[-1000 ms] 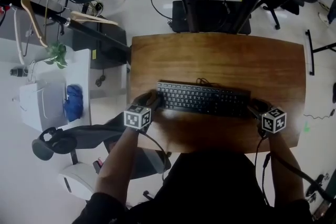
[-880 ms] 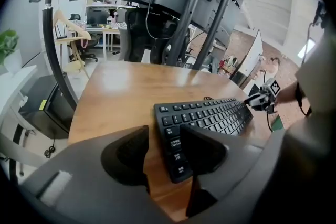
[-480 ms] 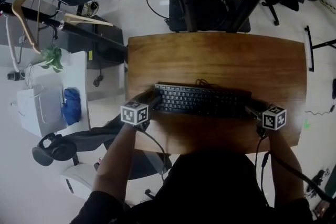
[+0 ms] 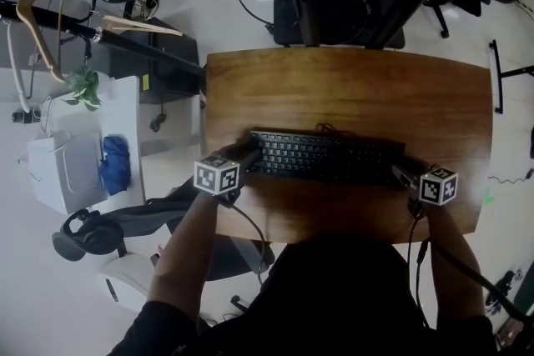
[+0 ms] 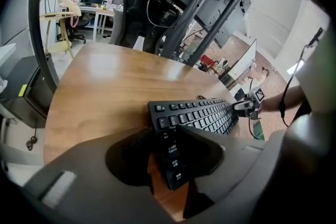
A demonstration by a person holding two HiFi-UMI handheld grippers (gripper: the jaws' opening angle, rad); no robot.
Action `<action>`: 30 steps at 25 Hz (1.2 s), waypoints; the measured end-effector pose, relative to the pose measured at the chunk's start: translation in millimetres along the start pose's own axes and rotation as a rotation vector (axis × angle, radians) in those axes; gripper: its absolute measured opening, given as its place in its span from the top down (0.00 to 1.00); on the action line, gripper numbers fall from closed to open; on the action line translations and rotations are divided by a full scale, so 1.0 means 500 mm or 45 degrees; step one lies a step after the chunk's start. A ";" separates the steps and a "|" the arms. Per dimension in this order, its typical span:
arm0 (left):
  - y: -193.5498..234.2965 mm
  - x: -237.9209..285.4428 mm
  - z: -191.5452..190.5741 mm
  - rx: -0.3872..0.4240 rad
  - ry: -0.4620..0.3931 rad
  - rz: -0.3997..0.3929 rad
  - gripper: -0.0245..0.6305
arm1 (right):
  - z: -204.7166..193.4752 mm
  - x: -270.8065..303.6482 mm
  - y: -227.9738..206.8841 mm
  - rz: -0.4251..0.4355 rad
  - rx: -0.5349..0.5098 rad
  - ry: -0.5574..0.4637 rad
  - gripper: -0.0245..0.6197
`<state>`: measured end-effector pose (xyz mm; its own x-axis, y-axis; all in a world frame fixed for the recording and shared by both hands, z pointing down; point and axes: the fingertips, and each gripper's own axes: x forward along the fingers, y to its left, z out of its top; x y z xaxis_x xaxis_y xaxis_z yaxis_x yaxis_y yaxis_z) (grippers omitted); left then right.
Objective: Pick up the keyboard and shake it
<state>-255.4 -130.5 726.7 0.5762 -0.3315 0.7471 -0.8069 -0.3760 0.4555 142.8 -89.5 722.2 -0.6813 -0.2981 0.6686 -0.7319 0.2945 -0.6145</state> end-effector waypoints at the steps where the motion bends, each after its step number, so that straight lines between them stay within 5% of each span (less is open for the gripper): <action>1: 0.000 0.000 0.000 -0.011 -0.017 0.014 0.76 | 0.002 0.001 -0.002 -0.017 0.017 -0.014 0.70; 10: -0.022 -0.042 0.008 -0.044 -0.165 0.095 0.79 | 0.007 -0.026 0.019 -0.086 -0.150 -0.046 0.74; 19: -0.141 -0.127 0.069 0.172 -0.362 0.055 0.81 | 0.071 -0.151 0.053 -0.150 -0.373 -0.303 0.77; 30: -0.339 -0.449 0.347 0.541 -1.037 0.123 0.81 | 0.298 -0.433 0.291 -0.225 -0.855 -0.894 0.76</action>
<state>-225.6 -142.3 397.8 0.5521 -0.8240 0.1277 -0.8337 -0.5474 0.0724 181.6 -117.1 425.6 -0.5753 -0.7946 0.1941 -0.8121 0.5832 -0.0190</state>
